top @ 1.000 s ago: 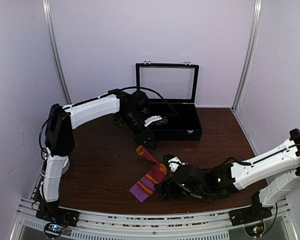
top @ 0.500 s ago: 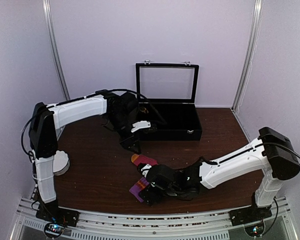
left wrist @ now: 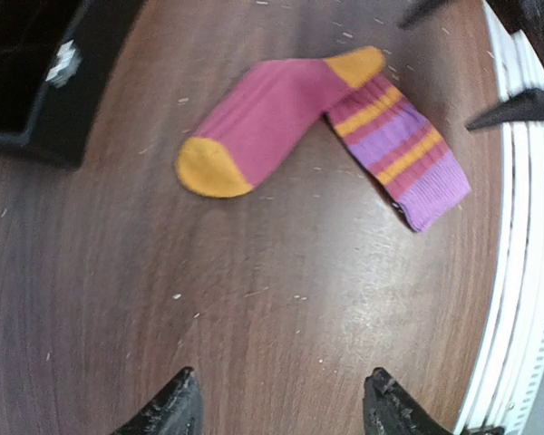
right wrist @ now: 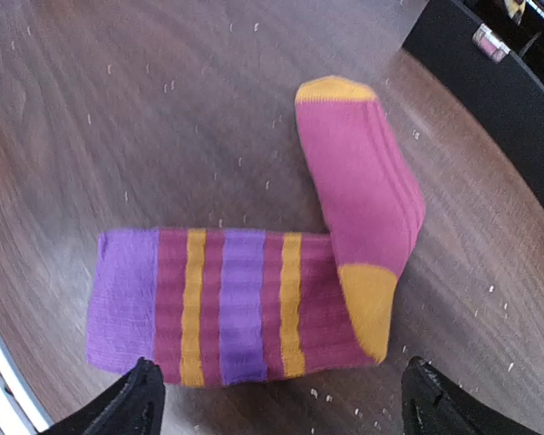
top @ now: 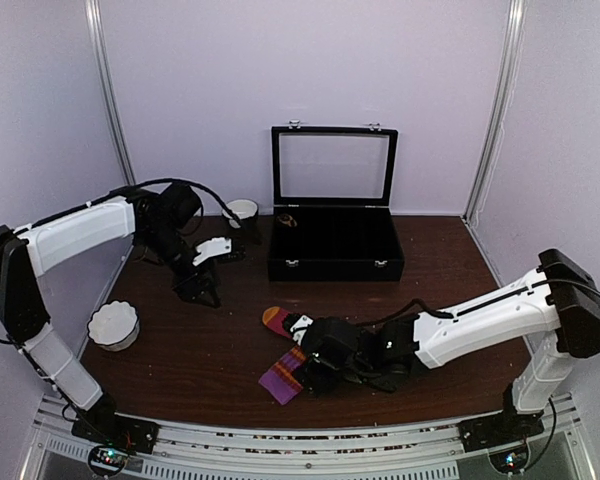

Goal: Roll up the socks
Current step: Adjust the sock at the center of the board.

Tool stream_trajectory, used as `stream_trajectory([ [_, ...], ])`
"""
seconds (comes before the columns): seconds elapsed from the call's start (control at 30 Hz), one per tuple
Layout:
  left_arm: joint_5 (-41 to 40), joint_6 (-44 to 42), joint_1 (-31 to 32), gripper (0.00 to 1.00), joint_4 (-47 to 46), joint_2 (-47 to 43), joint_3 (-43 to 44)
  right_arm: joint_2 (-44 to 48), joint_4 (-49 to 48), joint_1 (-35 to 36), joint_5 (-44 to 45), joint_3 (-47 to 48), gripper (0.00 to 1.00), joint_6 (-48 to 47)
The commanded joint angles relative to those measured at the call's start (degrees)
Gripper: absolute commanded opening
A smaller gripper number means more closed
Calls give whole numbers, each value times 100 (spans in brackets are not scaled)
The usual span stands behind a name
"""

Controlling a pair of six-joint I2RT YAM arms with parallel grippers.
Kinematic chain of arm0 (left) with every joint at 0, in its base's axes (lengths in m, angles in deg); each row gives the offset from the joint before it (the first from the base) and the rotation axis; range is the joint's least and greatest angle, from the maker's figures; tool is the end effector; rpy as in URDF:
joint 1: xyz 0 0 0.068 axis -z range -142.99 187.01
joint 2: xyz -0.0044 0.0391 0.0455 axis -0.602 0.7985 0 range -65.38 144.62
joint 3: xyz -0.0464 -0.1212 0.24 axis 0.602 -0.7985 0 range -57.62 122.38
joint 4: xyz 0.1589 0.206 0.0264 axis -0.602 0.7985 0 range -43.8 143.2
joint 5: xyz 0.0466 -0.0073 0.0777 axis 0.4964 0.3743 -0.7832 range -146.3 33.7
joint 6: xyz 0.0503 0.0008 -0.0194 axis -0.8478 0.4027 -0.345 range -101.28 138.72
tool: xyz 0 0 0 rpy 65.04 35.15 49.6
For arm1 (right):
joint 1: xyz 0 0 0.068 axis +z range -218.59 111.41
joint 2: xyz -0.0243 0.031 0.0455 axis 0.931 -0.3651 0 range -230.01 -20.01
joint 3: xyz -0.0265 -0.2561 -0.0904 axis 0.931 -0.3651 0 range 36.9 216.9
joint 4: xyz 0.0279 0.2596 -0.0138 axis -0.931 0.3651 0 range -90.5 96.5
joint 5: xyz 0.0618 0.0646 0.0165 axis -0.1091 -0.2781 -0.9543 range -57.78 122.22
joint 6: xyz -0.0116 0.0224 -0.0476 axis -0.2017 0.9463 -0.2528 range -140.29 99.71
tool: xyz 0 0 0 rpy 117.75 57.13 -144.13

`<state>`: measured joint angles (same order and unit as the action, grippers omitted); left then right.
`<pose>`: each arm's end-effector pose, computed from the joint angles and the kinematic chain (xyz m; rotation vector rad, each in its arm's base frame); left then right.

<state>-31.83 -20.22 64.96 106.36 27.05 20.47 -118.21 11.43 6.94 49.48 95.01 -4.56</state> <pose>0.2686 -0.1592 0.2722 1.6007 2.2744 -0.5636 0.0977 0.3364 0.1779 -1.1101 2.1871 0.3427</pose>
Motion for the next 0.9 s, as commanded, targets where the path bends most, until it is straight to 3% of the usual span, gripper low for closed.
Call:
stream_trajectory([
  [0.0, 279, -1089, 314, 63, -329, 415, -361, 20, -788, -12, -247, -65, 87, 5],
  [0.1, 22, -1263, 385, 61, -431, 1044, -31, -456, -753, -9, -465, 281, 80, 53],
  [0.23, -416, -1327, 441, 70, -685, 1622, 422, -1090, -664, -6, -771, 677, 68, 319],
  [0.4, -853, -1537, 677, 62, -1321, 1948, 492, -1364, -962, 13, -1146, 529, 59, 696],
  [0.57, -864, -1883, 967, 64, -1685, 2000, 320, -1332, -1442, 145, -1687, 74, 54, 756],
  [0.87, -1665, -2320, 1498, 65, -2028, 2266, 62, -1152, -1965, 366, -2318, -581, 48, 809],
])
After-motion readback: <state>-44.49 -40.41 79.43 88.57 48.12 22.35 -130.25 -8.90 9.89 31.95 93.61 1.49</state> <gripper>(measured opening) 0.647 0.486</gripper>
